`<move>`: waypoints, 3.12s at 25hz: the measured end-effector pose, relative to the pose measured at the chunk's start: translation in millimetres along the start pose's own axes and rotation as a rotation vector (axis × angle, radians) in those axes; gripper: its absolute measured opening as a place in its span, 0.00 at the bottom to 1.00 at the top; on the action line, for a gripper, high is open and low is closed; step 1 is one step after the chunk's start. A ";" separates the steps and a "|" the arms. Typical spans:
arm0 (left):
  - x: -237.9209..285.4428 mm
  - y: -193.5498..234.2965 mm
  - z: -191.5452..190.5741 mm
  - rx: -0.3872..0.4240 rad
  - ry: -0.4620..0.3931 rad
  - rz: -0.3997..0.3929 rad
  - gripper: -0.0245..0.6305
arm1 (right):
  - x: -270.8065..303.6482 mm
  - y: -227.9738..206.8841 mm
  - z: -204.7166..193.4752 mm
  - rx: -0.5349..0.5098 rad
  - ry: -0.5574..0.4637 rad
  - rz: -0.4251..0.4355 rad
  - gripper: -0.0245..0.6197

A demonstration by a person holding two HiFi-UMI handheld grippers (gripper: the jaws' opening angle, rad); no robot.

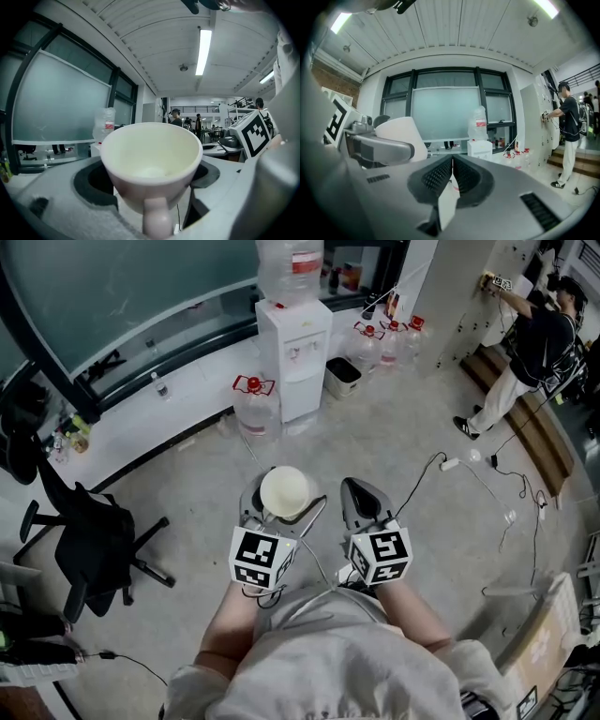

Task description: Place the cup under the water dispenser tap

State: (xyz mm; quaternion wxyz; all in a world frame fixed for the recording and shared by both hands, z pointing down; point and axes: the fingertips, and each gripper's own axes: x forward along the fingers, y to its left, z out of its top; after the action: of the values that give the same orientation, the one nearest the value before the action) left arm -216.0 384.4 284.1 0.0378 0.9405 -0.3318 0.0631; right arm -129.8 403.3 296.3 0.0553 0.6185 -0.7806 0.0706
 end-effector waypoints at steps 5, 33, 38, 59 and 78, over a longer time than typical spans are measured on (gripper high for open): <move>-0.5 1.0 -2.9 -0.015 0.005 0.004 0.73 | -0.1 -0.6 -10.4 0.018 0.033 0.021 0.08; 203.8 15.3 14.0 -0.026 0.037 0.238 0.73 | 123.8 -191.9 1.3 0.095 0.052 0.279 0.08; 252.4 20.2 19.1 -0.031 0.028 0.279 0.73 | 150.4 -235.3 -0.6 0.087 0.070 0.319 0.08; 396.4 107.7 -19.8 -0.158 0.120 0.286 0.73 | 291.5 -322.0 -25.6 0.128 0.202 0.345 0.08; 540.8 272.7 -49.1 -0.198 0.207 0.287 0.73 | 517.6 -383.9 -28.6 0.115 0.328 0.330 0.08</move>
State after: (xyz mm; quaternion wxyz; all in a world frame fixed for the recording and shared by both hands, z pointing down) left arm 25.2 -156.8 418.4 0.1544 0.8639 -0.4612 0.1312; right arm 125.4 -173.6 430.4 0.1339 0.4650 -0.8464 0.2225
